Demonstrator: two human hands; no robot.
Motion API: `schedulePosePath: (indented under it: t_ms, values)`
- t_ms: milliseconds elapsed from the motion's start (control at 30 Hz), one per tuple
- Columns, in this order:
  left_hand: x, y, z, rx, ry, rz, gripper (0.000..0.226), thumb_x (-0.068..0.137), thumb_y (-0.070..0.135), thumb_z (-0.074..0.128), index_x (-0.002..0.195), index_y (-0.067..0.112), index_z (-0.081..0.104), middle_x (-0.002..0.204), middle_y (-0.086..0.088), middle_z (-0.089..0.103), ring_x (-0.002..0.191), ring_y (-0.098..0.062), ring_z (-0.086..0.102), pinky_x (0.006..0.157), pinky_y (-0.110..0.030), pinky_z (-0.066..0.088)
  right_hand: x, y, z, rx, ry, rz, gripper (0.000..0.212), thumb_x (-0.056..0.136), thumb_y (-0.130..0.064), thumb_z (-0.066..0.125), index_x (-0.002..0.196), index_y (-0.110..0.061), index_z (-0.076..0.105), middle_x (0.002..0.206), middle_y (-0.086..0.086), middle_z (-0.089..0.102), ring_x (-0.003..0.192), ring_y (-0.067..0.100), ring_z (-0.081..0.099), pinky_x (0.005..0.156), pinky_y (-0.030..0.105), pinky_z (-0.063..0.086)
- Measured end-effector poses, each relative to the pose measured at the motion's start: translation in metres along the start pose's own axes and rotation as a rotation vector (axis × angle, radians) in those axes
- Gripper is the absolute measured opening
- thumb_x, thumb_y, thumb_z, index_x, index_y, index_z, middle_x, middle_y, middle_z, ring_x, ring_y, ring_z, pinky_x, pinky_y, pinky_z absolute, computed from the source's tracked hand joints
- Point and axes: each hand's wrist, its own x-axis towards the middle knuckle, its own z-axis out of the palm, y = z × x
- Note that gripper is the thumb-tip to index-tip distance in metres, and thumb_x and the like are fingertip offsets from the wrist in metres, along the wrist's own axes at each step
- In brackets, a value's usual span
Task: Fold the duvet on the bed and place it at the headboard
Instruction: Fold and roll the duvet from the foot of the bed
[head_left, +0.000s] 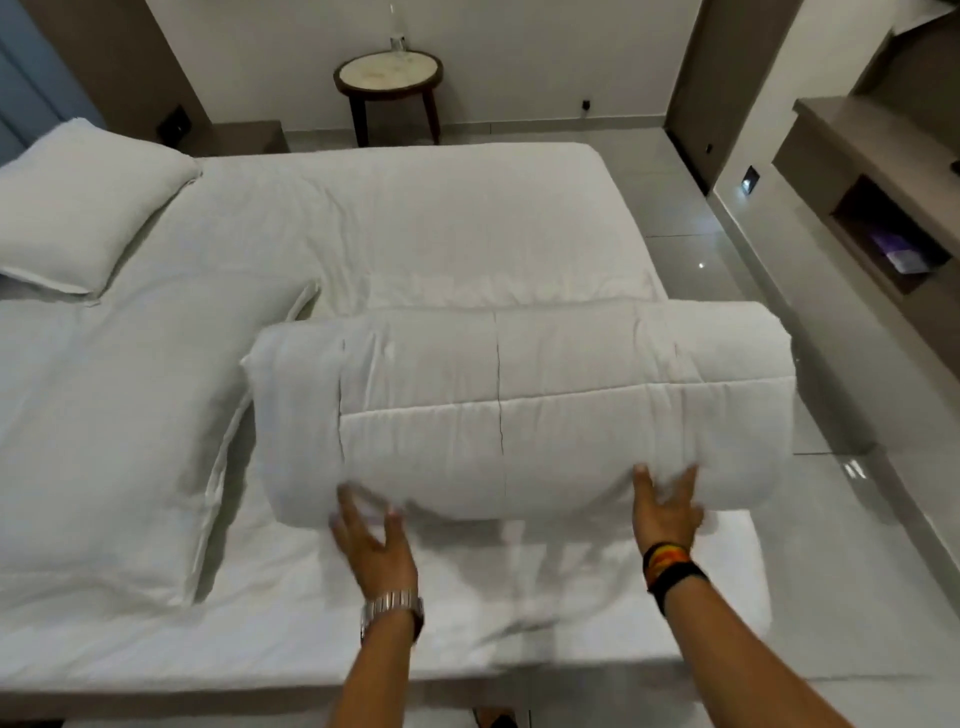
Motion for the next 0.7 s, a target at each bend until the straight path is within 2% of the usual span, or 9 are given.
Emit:
schedulePosePath:
  t_ms: [67,133,200,267,333,400,467,600,700]
  values:
    - [0.022,-0.017,0.016,-0.067,-0.013,-0.271,0.098,0.090,0.051,0.071,0.155,0.060,-0.002,0.171,-0.002,0.017,0.152,-0.033,0.030,0.119,-0.057,0.031,0.018,0.004,0.024,0.042,0.029,0.096,0.109,0.085,-0.075,0.063,0.163,-0.047,-0.008,0.168,0.019,0.028,0.156,0.040,0.017,0.124,0.054,0.026]
    - [0.054,-0.017,0.043,-0.203,-0.029,-0.315,0.117,0.078,0.060,0.077,0.143,0.071,-0.019,0.170,0.007,0.016,0.147,-0.032,0.037,0.113,-0.066,0.037,0.043,-0.004,0.050,0.127,0.067,0.162,0.117,0.069,-0.086,0.069,0.138,-0.076,-0.025,0.170,0.017,0.021,0.152,0.048,0.026,0.112,0.071,0.035]
    - [0.084,-0.011,0.074,-0.344,0.033,-0.352,0.133,0.072,0.056,0.086,0.144,0.067,-0.025,0.170,0.015,0.006,0.141,-0.025,0.039,0.103,-0.067,0.045,0.072,-0.012,0.075,0.194,0.131,0.272,0.125,0.049,-0.093,0.075,0.117,-0.087,-0.031,0.171,0.018,0.013,0.149,0.051,0.029,0.100,0.080,0.040]
    - [0.104,0.003,0.099,-0.483,0.114,-0.435,0.146,0.061,0.058,0.093,0.147,0.062,-0.026,0.169,0.016,0.006,0.134,-0.021,0.040,0.096,-0.065,0.050,0.085,-0.034,0.092,0.265,0.174,0.315,0.140,0.048,-0.089,0.080,0.134,-0.078,-0.030,0.170,0.022,0.012,0.149,0.051,0.027,0.102,0.079,0.040]
    - [0.127,0.011,0.124,-0.534,0.187,-0.479,0.160,0.049,0.062,0.097,0.149,0.056,-0.027,0.170,0.014,0.004,0.141,-0.019,0.036,0.107,-0.064,0.043,0.105,-0.055,0.108,0.220,0.198,0.329,0.142,0.062,-0.077,0.083,0.153,-0.058,-0.025,0.169,0.026,0.010,0.151,0.050,0.026,0.114,0.071,0.033]
    - [0.143,0.024,0.142,-0.459,0.230,-0.459,0.161,0.057,0.051,0.098,0.156,0.039,-0.027,0.171,0.010,-0.006,0.152,-0.017,0.023,0.122,-0.047,0.024,0.119,-0.071,0.121,0.166,0.251,0.335,0.137,0.070,-0.067,0.084,0.159,-0.050,-0.019,0.169,0.025,0.005,0.151,0.048,0.026,0.117,0.062,0.029]
    - [0.156,0.027,0.155,-0.375,0.286,-0.477,0.153,0.064,0.039,0.097,0.160,0.028,-0.021,0.171,0.005,-0.009,0.153,-0.016,0.020,0.121,-0.039,0.019,0.131,-0.072,0.135,0.156,0.316,0.326,0.139,0.065,-0.064,0.089,0.159,-0.054,-0.013,0.166,0.026,0.009,0.143,0.051,0.037,0.112,0.064,0.034]
    - [0.171,0.012,0.159,-0.381,0.312,-0.428,0.141,0.061,0.028,0.100,0.162,0.031,0.001,0.165,0.001,0.022,0.140,-0.020,0.041,0.119,-0.044,0.031,0.132,-0.055,0.141,0.233,0.323,0.201,0.126,0.066,-0.051,0.095,0.155,-0.055,0.007,0.151,0.026,0.040,0.127,0.046,0.054,0.103,0.054,0.045]
    - [0.162,0.017,0.149,-0.388,0.314,-0.337,0.123,0.065,0.019,0.097,0.158,0.025,0.017,0.156,0.002,0.038,0.125,-0.011,0.047,0.110,-0.025,0.032,0.125,-0.055,0.120,0.258,0.325,0.116,0.107,0.072,-0.039,0.094,0.153,-0.045,0.025,0.141,0.018,0.054,0.117,0.038,0.059,0.094,0.038,0.046]
